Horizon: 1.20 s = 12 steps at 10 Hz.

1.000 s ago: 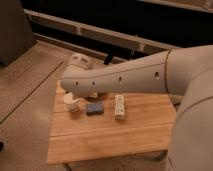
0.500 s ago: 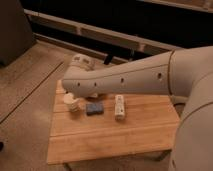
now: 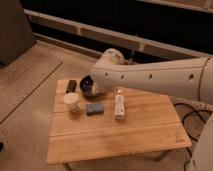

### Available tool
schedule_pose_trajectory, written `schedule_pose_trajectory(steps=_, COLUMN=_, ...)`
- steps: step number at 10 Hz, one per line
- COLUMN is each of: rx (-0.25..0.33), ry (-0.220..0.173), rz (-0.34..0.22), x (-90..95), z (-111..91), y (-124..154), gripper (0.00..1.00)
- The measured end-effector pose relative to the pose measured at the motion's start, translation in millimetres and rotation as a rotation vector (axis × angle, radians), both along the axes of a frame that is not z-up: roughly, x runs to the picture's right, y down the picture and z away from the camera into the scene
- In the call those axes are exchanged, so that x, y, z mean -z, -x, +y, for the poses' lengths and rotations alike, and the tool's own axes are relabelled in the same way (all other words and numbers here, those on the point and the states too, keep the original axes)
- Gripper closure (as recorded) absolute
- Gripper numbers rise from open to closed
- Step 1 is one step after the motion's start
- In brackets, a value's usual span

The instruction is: Place the bottle in the ceramic bowl

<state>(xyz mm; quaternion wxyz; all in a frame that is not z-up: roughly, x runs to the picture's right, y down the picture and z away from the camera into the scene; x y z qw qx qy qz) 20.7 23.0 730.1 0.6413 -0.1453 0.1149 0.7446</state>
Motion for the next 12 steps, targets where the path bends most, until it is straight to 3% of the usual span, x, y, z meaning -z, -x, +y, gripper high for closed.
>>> schedule_pose_trajectory(steps=5, rx=-0.017, ry=0.02, rz=0.01, x=-6.5, z=4, y=-7, gripper=0.35)
schedule_pose_trajectory(steps=9, rx=-0.057, ry=0.144, rz=-0.001, x=-55.3, z=23, y=-49, gripper=0.35)
schedule_pose_trajectory(steps=12, rx=-0.012, ry=0.2, rz=0.014, x=-90.7, z=18, y=-82, gripper=0.35)
